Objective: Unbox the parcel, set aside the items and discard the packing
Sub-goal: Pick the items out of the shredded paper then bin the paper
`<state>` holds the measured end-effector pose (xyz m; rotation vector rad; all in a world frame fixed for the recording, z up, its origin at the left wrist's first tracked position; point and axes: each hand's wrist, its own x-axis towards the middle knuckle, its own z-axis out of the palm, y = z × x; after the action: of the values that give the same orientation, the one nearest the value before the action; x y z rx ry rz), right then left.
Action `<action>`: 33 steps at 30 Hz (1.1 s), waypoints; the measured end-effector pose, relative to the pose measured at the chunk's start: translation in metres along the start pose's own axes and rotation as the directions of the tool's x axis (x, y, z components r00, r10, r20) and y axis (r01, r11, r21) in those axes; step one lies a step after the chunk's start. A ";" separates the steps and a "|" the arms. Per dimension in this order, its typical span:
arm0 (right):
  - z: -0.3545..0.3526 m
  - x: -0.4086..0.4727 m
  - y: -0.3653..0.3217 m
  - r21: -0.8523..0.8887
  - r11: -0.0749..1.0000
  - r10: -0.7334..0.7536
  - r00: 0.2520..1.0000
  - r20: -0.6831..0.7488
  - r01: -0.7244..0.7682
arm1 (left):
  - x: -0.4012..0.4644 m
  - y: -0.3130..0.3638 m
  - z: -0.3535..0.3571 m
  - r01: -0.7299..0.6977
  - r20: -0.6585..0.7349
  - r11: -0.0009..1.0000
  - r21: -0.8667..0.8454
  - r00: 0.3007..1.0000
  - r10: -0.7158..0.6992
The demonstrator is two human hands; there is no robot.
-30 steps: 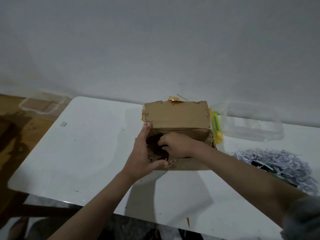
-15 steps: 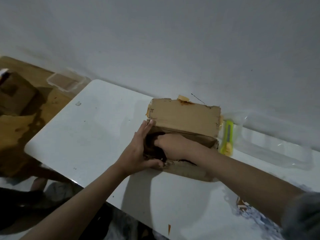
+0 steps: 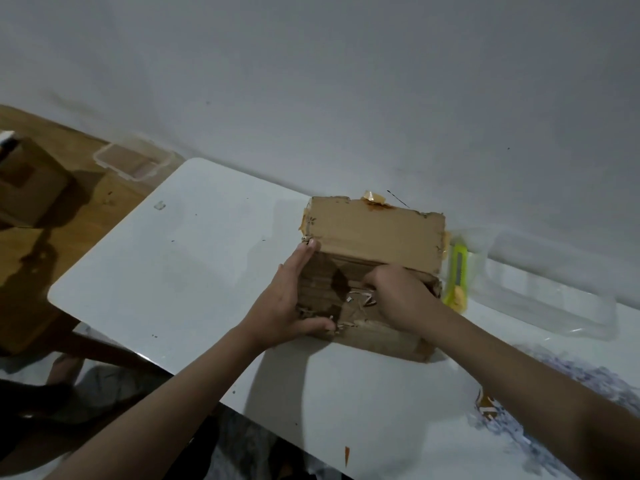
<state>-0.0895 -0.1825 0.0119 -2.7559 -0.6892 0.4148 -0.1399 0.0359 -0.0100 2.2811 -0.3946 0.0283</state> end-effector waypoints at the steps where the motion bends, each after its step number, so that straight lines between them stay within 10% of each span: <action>1: 0.003 0.001 0.001 0.058 0.998 -0.004 1.000 -0.015 0.005 | 0.000 -0.001 0.000 0.000 -0.001 1.000 -0.009 1.000 0.000; 9: 0.002 0.001 -0.001 0.275 0.961 -0.006 1.000 0.000 0.006 | 0.000 -0.002 0.001 -0.051 -0.014 0.997 -0.058 0.999 0.050; 19: 0.002 0.006 0.001 0.001 0.971 -0.237 0.958 0.160 0.240 | 0.001 -0.006 0.003 -0.058 -0.004 0.997 -0.059 0.998 0.058; 33: 0.013 0.011 0.010 0.072 0.950 -0.302 0.953 -0.026 0.303 | 0.001 -0.004 0.003 -0.054 -0.014 0.998 -0.029 0.998 0.053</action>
<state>-0.0807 -0.1836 -0.0060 -2.5224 -1.0510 0.3446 -0.1383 0.0357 -0.0149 2.2403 -0.4464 0.0639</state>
